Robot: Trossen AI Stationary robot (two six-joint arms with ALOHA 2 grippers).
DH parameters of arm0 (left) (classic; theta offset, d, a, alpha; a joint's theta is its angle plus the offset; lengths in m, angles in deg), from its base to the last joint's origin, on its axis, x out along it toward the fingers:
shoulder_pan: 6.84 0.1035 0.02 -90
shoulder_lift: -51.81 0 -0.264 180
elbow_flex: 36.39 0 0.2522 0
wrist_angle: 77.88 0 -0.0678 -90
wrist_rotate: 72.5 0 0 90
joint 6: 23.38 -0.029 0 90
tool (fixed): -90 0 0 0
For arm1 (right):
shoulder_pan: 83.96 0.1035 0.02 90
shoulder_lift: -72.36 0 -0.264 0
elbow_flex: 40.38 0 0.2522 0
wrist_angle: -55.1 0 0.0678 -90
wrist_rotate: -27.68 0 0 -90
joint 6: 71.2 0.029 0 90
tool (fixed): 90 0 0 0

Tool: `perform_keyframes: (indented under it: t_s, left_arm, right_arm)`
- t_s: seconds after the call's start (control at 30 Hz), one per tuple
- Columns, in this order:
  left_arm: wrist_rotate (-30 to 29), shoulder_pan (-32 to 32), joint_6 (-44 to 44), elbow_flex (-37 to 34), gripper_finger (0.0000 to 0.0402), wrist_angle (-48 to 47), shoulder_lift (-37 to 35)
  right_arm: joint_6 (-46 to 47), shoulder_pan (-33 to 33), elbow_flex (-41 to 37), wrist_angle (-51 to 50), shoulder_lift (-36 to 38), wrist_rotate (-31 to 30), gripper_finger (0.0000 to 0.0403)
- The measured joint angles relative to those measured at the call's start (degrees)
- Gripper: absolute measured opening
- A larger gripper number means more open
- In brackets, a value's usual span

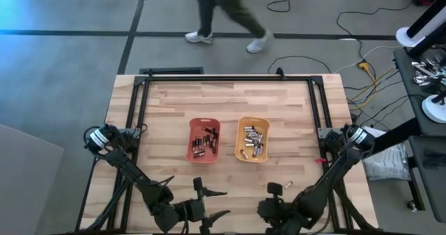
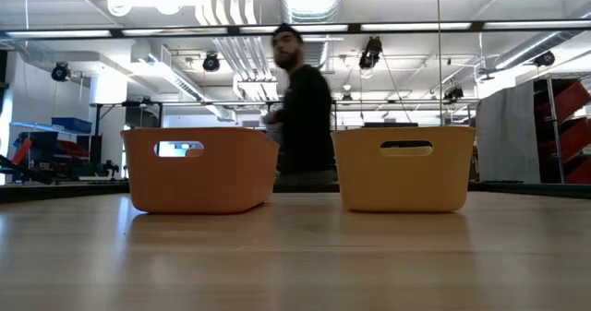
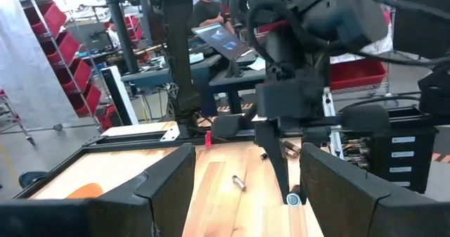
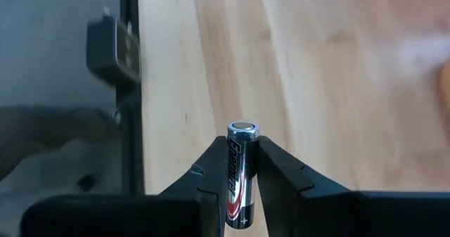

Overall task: Sort batteries
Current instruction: Put the black-silver battery into the yellow bin

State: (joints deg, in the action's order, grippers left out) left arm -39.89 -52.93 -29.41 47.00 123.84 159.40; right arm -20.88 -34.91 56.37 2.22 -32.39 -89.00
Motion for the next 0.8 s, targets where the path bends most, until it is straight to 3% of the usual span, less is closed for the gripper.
perform_keyframes:
  t_s: [0.17, 0.43, 0.57, 0.8]
  left_arm:
    - [1.0, 0.1, -1.2, 0.0, 0.0233, -0.1, 0.7]
    - [1.2, 0.5, -3.3, 0.0, 0.0233, 0.1, 3.3]
    - [1.0, 0.7, -2.9, 0.0, 0.0233, 0.5, 3.3]
    - [0.9, 0.8, -1.2, 0.0, 0.0233, 0.6, 3.3]
  right_arm:
    - [-5.6, -1.4, 0.1, 7.0, 0.3, -3.7, 0.0052]
    - [-25.1, -1.7, 0.2, 26.2, 1.6, -11.9, 0.0053]
    - [-26.6, -2.5, 0.2, 21.2, 3.3, -18.7, 0.0053]
    - [-20.3, -10.4, 0.1, 3.1, 8.3, -20.3, 0.0053]
